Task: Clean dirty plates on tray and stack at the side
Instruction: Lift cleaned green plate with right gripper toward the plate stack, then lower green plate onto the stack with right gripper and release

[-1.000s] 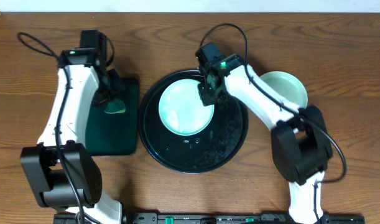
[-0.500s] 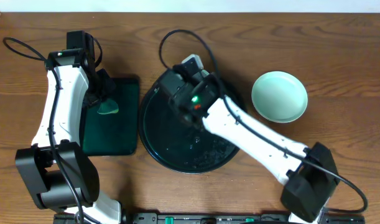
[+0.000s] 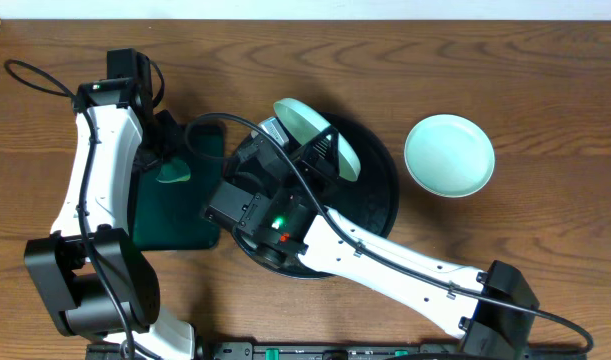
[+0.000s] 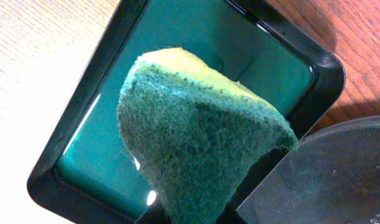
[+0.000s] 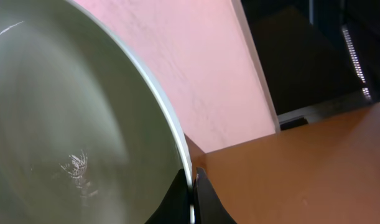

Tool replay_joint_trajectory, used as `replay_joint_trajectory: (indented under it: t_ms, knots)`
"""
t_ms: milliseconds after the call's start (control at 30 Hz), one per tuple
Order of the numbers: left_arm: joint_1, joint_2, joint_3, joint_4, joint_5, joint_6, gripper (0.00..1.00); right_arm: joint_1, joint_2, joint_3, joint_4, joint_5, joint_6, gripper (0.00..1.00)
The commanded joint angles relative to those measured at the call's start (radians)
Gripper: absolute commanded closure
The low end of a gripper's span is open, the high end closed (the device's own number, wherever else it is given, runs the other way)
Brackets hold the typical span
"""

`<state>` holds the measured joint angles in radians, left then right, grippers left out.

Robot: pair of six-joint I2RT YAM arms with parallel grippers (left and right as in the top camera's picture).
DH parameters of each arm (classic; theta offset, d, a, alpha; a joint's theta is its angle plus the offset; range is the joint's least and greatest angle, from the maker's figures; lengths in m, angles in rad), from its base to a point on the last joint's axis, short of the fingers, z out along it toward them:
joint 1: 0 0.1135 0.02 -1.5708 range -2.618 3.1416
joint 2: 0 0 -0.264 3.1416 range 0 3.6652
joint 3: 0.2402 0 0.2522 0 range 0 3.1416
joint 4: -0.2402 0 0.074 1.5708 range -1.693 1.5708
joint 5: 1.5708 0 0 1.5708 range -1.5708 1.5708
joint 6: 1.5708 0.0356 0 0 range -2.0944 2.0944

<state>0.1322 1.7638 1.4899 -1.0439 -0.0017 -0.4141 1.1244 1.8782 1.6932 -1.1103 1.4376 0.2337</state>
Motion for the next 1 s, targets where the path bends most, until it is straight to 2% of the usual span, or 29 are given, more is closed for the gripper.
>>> replay_joint_trajectory:
  t_ms: [0, 67, 133, 233, 300, 433, 533, 633, 833, 933, 967]
  knots:
    - [0.003, -0.008, 0.019, -0.002, 0.002, 0.016, 0.93, 0.005, -0.027, -0.001, -0.014, 0.072, 0.047, 0.99]
    - [0.003, -0.008, 0.019, -0.002, 0.002, 0.016, 0.94, -0.002, -0.027, -0.001, -0.034, 0.009, 0.078, 0.99]
    - [0.003, -0.008, 0.019, -0.002, 0.002, 0.016, 0.93, -0.026, -0.027, -0.001, -0.047, -0.171, 0.084, 0.99]
    - [0.003, -0.008, 0.019, -0.002, 0.002, 0.016, 0.93, -0.134, -0.027, -0.001, -0.024, -0.623, 0.075, 0.99]
    - [0.003, -0.008, 0.019, 0.002, 0.002, 0.016, 0.93, -0.26, -0.027, -0.001, 0.031, -1.009, 0.0, 0.99]
    - [0.003, -0.008, 0.019, 0.002, 0.002, 0.016, 0.93, -0.433, -0.046, 0.001, 0.072, -1.387, -0.034, 0.99]
    - [0.003, -0.008, 0.019, 0.001, 0.002, 0.016, 0.93, -0.589, -0.079, 0.001, 0.076, -1.587, -0.033, 0.99]
    - [0.003, -0.008, 0.019, 0.002, 0.002, 0.016, 0.93, -0.803, -0.121, 0.001, 0.048, -1.689, -0.023, 0.99]
    - [0.003, -0.008, 0.019, 0.0, 0.001, 0.075, 0.92, -1.197, -0.119, -0.014, -0.053, -1.558, -0.002, 0.99]
    - [0.003, -0.008, 0.019, 0.0, 0.001, 0.109, 0.93, -1.281, -0.109, -0.066, -0.037, -1.539, -0.002, 0.99]
    - [0.003, -0.007, 0.019, 0.001, 0.001, 0.136, 0.93, -1.317, -0.109, -0.134, 0.006, -1.539, 0.0, 0.99]
